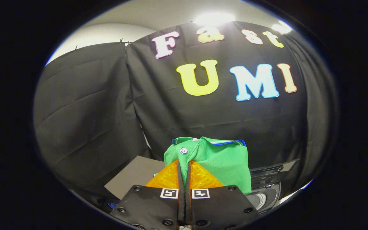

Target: Put the clothes into the washing machine and then close the washing machine lid.

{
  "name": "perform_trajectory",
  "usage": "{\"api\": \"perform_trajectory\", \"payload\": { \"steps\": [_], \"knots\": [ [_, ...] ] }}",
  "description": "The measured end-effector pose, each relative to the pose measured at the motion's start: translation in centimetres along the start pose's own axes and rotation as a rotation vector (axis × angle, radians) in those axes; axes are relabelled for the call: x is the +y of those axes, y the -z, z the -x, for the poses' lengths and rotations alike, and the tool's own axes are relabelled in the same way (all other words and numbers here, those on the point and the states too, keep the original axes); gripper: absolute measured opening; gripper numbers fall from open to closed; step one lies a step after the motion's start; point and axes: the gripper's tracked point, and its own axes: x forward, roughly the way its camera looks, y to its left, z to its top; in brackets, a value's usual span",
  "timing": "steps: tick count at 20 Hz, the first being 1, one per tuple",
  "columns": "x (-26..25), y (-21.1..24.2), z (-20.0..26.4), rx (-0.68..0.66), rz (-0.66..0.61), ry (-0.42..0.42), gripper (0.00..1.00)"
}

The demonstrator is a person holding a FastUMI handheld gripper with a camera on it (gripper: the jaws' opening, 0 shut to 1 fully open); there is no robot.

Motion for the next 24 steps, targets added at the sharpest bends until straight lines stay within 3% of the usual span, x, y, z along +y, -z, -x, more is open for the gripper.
{"api": "perform_trajectory", "payload": {
  "steps": [11,18,24],
  "knots": [
    [-10.6,0.8,3.4,-0.01,-0.057,0.165,0.01],
    [-14.3,2.5,4.8,-0.003,-0.08,0.23,0.01],
    [-15.9,6.6,4.5,0.038,-0.054,0.286,0.01]
  ]
}}
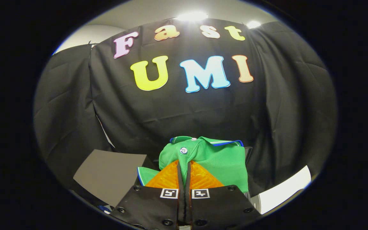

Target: Put the clothes into the washing machine and then close the washing machine lid.

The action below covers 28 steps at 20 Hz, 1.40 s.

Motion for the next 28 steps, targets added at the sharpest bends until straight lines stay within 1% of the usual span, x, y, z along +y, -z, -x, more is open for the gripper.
{"api": "perform_trajectory", "payload": {
  "steps": [14,18,28],
  "knots": [
    [-2.3,10.8,-3.8,0.196,-0.006,0.049,0.01],
    [-3.3,14.4,-5.5,0.258,-0.015,0.076,0.01],
    [-5.4,21.1,-9.8,0.401,-0.05,0.107,0.01]
  ]
}}
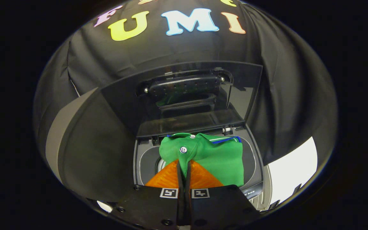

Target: Put the clothes into the washing machine and then close the washing machine lid.

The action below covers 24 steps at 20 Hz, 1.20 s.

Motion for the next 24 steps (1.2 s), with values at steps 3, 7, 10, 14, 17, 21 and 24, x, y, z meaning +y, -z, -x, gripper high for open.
{"api": "perform_trajectory", "payload": {
  "steps": [3,7,10,14,17,21,24],
  "knots": [
    [-0.5,0.9,-1.8,0.034,-0.022,0.012,0.01],
    [-1.1,1.6,-4.2,0.085,-0.043,0.049,0.02],
    [-1.8,2.2,-5.4,0.115,-0.067,0.068,0.01],
    [-2.0,4.0,-7.2,0.17,-0.092,0.091,0.02],
    [-2.2,5.2,-7.6,0.192,-0.099,0.099,0.01],
    [-2.0,5.9,-7.9,0.206,-0.085,0.092,0.03],
    [-2.0,6.1,-7.8,0.197,-0.09,0.083,0.08]
  ]
}}
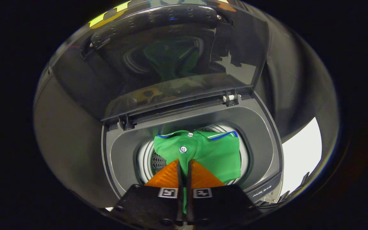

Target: Put the clothes into the washing machine and then close the washing machine lid.

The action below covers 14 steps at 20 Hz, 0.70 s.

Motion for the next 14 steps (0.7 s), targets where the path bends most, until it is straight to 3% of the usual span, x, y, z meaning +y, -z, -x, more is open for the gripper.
{"api": "perform_trajectory", "payload": {
  "steps": [1,5,14],
  "knots": [
    [0.2,-0.2,-0.2,-0.006,-0.004,-0.014,0.12],
    [-0.5,0.6,-0.3,-0.003,0.013,0.006,0.97],
    [0.4,0.4,3.3,-0.091,0.049,-0.054,0.98]
  ]
}}
